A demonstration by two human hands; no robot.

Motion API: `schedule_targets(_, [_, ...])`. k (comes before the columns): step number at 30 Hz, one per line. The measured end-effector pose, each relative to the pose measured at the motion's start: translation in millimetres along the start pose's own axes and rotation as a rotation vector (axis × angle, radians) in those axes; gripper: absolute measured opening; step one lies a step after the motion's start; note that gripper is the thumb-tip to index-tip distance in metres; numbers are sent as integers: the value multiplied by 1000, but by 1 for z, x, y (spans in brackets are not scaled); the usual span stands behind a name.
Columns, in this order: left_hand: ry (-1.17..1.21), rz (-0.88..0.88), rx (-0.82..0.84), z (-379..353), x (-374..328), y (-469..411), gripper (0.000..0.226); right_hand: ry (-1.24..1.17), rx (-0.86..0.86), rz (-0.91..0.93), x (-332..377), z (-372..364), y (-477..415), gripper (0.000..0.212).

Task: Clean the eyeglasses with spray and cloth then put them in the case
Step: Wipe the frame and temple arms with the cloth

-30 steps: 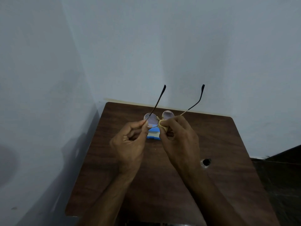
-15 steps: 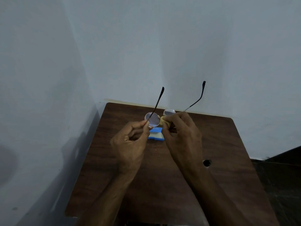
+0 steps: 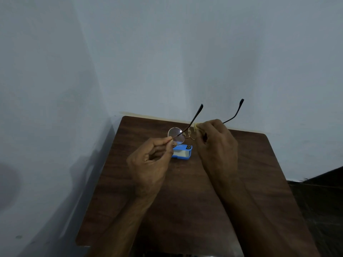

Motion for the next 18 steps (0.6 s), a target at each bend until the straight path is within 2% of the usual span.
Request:
schedule_targets(5, [-16, -11, 4, 1, 0, -2, 28, -64, 65, 26, 8, -8, 2, 4])
schedule_targets(9, [-11, 11, -26, 6, 7, -4, 25, -155, 122, 9, 7, -16, 16, 13])
schedule_targets(15, [28, 29, -7, 5, 7, -4, 26, -70, 10, -23, -5, -2, 8, 9])
schedule_targets(18, [28, 2, 10, 3, 2, -5, 24, -57, 46, 26, 8, -5, 8, 5])
Point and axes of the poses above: each hand's wrist, its own y-axis away from the middle knuckle, its own z-axis out of the back of the hand, x = y × z, the point moved 8 cm from there along -y, towards the middle knuckle, and after that the axes turned 8 degrees about x, right-handed, at the moved point
